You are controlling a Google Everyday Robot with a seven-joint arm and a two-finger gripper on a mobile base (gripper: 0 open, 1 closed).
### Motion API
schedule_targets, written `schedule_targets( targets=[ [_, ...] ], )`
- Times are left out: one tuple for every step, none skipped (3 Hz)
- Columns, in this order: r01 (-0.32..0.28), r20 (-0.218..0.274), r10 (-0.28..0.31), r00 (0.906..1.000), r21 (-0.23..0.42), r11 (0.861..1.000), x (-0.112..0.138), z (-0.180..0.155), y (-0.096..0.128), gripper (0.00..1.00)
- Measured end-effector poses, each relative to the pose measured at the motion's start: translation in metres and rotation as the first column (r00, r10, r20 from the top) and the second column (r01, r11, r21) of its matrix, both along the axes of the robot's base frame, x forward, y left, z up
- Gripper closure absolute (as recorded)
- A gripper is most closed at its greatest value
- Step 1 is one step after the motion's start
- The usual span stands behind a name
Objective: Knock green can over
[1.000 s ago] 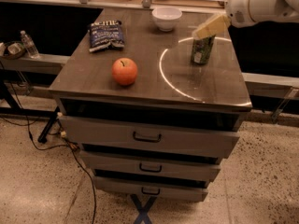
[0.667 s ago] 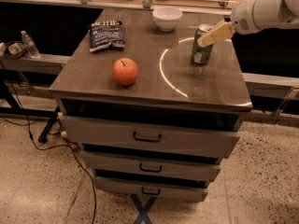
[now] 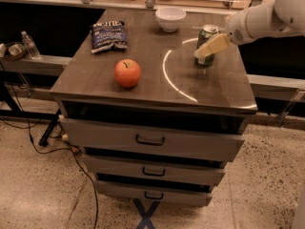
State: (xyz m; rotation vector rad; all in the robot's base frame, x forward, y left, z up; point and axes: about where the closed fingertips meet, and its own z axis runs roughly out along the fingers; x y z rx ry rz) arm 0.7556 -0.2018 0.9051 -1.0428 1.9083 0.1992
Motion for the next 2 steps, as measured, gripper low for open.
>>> schedule_targets(
  targets=[
    [-0.109,-0.016,0.109,0.9939,0.012,0.994,-0.003,-0.006,0.065,0.0],
    [-0.242,-0.02,0.242,0.97,0.034,0.97,-0.021,-0.001,0.144,0.0]
  ],
)
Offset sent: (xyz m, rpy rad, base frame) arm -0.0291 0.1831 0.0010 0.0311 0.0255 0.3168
